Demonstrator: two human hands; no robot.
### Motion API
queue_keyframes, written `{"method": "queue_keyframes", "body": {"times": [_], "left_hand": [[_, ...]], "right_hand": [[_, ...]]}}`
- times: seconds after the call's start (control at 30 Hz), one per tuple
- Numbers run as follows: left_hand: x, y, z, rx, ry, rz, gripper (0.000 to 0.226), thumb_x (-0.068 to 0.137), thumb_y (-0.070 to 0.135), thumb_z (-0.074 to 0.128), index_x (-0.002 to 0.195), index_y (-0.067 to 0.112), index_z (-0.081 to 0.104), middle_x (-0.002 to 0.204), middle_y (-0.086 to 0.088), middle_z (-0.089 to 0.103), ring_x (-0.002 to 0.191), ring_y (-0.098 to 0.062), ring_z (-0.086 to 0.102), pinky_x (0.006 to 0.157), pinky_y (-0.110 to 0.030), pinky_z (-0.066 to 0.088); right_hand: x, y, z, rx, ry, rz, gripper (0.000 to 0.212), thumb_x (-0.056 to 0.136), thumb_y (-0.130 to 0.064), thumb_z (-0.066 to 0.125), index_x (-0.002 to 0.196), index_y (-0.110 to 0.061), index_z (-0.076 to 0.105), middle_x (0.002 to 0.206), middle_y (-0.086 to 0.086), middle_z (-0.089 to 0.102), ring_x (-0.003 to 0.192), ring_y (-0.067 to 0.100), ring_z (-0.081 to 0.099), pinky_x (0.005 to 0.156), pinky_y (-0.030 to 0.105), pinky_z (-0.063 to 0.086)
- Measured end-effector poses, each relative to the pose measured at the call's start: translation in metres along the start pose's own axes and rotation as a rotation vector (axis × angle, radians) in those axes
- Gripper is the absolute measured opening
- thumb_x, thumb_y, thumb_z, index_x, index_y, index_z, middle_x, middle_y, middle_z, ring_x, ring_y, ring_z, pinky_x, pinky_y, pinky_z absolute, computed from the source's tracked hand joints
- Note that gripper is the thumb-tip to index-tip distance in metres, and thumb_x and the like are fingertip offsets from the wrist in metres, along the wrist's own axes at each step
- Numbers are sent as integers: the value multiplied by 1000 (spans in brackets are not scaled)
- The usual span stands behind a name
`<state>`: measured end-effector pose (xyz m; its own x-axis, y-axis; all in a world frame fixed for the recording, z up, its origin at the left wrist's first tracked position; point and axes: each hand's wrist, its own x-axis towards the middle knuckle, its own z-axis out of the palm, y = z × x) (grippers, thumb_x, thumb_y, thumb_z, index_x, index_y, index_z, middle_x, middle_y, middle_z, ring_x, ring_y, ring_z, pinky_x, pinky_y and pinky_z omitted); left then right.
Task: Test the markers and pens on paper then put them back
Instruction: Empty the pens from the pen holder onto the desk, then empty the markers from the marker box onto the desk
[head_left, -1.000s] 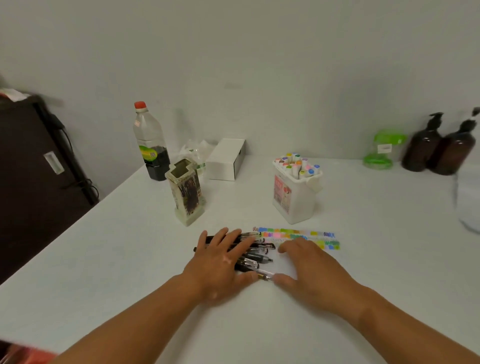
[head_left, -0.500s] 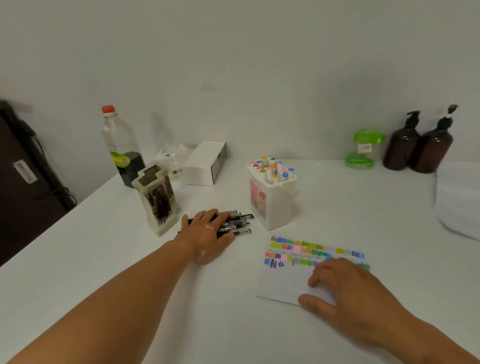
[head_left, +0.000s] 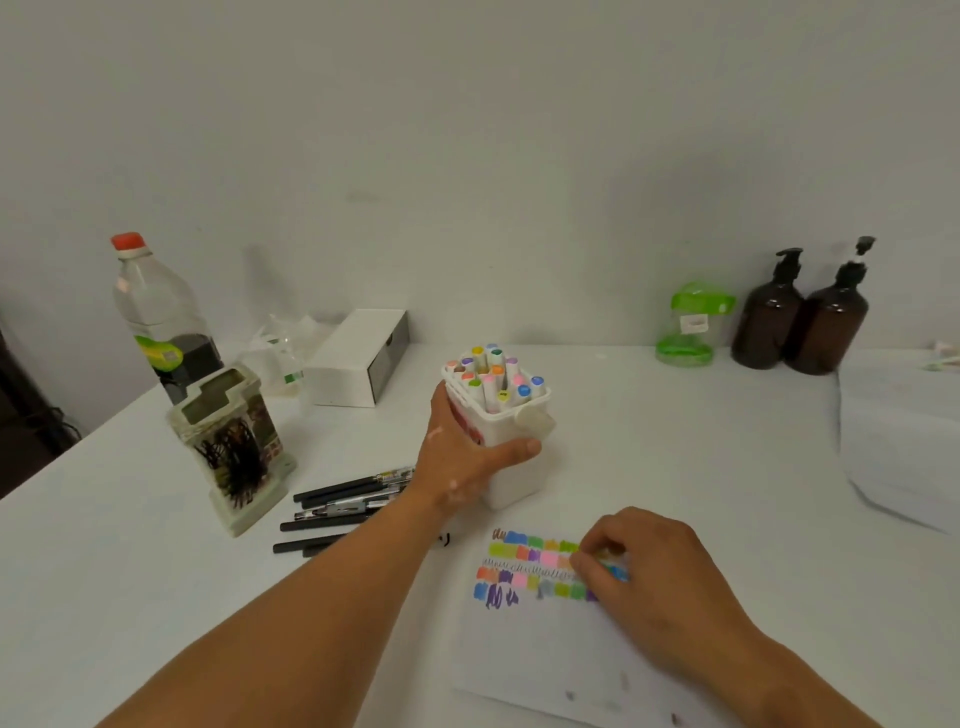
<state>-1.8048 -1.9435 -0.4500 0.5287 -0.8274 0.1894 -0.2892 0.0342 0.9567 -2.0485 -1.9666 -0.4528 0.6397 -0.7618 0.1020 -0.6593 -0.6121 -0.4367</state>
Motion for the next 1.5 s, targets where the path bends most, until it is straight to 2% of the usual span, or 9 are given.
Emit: {"method": "queue_keyframes", "body": {"times": [0.2,0.3,0.43,0.67,0.8,1.03,1.2,1.3,1.5], "left_hand": [[-5,32,-9,-32,-69,19,113,51,51,92,145,36,31,131,17,58,118,-6,59,91,-27,55],[-22,59,-46,-23,-197,44,100,63,42,89,146,34,35,135,9,60,123,-16,58,103,-45,49],[-68,82,-110,98,-311,8,102,61,52,88,146,31,36,134,5,61,123,-17,59,104,-46,49],[-152,83,-196,526,-457,-85,94,64,62,86,131,74,21,125,37,52,113,9,55,83,-11,51],[-183,73,-215,680,-430,-114,96,59,72,82,124,82,12,121,46,46,113,15,50,83,-2,44],[-206,54,-216,807,-341,-94,124,49,85,75,147,56,6,136,20,37,122,-10,45,104,-29,45],[-192,70,-204,1151,-351,59,137,45,93,64,154,36,6,138,10,39,117,-15,41,104,-37,42],[-177,79,-197,1470,-435,179,133,49,93,60,154,35,1,139,6,40,114,-18,40,102,-39,39],[-157,89,-168,1827,-517,431,127,50,85,65,151,34,8,135,-2,41,118,-28,40,104,-54,28]], "right_hand": [[-9,-4,-12,42,34,-13,14,91,-53,65,90,-40,61,94,-18,62,88,3,59,79,16,48],[-17,-15,-21,126,72,-23,13,90,-46,70,94,-44,58,95,-18,63,88,0,60,75,13,46],[-27,-46,-19,354,91,-37,43,88,-33,75,116,-50,48,111,-24,59,90,-1,64,78,18,53],[-52,-133,11,665,-252,-188,89,63,-52,79,138,-61,32,127,-31,50,97,-4,68,76,24,57],[-70,-172,41,881,-388,-75,76,70,-31,90,130,-46,45,113,-8,68,90,12,75,84,39,63],[-87,-197,74,1114,-388,19,61,79,-2,82,127,-29,57,103,5,78,93,17,76,91,39,61],[-84,-188,75,1063,-401,30,61,78,-4,82,127,-27,55,101,4,79,87,12,74,82,33,59],[-76,-175,73,834,-371,47,88,70,-24,92,141,-33,41,117,-6,68,97,9,72,74,22,59],[-66,-161,85,417,-150,-140,141,55,-59,87,161,-35,-2,165,-13,20,149,7,27,113,23,32]]}}
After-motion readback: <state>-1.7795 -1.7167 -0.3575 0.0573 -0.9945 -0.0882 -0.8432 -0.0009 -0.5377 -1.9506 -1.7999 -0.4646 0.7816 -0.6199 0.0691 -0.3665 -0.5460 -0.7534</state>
